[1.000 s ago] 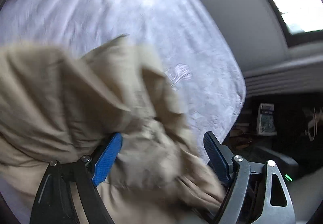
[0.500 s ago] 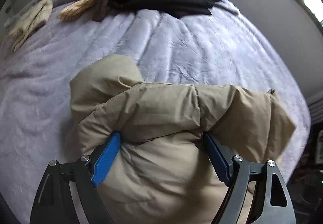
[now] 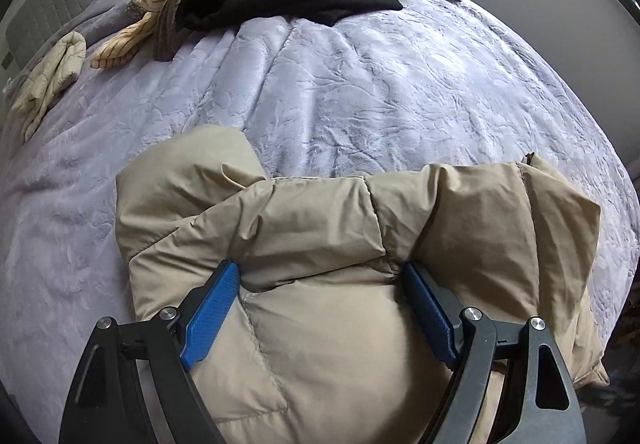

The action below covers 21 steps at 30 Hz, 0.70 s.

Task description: Fold large clothes

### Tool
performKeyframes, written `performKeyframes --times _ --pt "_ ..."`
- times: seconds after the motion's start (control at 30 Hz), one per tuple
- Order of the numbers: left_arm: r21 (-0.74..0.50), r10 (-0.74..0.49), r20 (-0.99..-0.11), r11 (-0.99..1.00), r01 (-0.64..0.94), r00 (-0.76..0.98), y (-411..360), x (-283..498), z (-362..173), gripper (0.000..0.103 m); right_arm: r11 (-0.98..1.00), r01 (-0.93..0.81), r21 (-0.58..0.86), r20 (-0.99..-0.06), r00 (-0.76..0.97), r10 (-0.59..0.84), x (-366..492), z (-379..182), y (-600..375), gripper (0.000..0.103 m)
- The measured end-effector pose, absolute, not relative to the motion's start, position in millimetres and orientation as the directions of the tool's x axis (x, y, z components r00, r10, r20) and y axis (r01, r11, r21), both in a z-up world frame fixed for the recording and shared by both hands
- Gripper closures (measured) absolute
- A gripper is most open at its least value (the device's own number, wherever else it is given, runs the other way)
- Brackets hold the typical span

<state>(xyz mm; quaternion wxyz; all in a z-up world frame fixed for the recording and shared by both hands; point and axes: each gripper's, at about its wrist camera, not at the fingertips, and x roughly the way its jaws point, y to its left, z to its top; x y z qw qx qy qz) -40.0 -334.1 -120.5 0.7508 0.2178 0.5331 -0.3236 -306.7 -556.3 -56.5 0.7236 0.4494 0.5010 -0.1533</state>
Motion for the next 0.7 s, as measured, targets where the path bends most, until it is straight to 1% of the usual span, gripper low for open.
performKeyframes --times 0.03,0.1,0.17,0.27,0.3,0.37,0.47,0.6,0.63,0.7 --pt "-0.016 -0.251 -0.942 0.697 0.717 0.223 -334 -40 -120 0.019 0.574 0.664 0.479 -0.866 0.465 0.186 -304 -44 -562 0.032" --pt "-0.011 -0.247 -0.942 0.697 0.717 0.226 -334 -40 -120 0.019 0.603 0.654 0.456 -0.870 0.470 0.147 -294 -30 -571 0.032" --pt "-0.010 -0.246 -0.942 0.698 0.716 0.227 -333 -38 -120 0.019 0.618 0.646 0.448 -0.871 0.470 0.140 -284 -24 -577 0.030" --pt "-0.010 -0.243 -0.943 0.701 0.713 0.226 -333 -38 -119 0.019 0.651 0.617 0.442 -0.876 0.452 0.167 -276 -26 -576 0.022" --pt "-0.008 -0.242 -0.943 0.702 0.712 0.228 -332 -38 -119 0.019 0.675 0.596 0.436 -0.878 0.446 0.173 -271 -27 -572 0.022" --pt "-0.007 -0.241 -0.943 0.705 0.709 0.230 -331 -38 -119 0.019 0.736 0.535 0.414 -0.882 0.436 0.178 -257 -28 -565 0.019" --pt "-0.003 -0.237 -0.943 0.709 0.705 0.235 -330 -38 -118 0.019 0.815 0.473 0.335 -0.917 0.362 0.167 -232 -38 -552 0.019" --pt "0.006 -0.226 -0.944 0.716 0.698 0.240 -330 -38 -117 0.019 0.853 0.452 0.262 -0.948 0.287 0.140 -215 -53 -547 0.019" --pt "0.006 -0.225 -0.944 0.718 0.696 0.240 -330 -37 -117 0.019 0.852 0.455 0.260 -0.950 0.276 0.143 -214 -56 -548 0.017" --pt "0.005 -0.223 -0.944 0.729 0.685 0.245 -327 -36 -114 0.019 0.841 0.471 0.267 -0.953 0.257 0.159 -213 -65 -552 0.009"
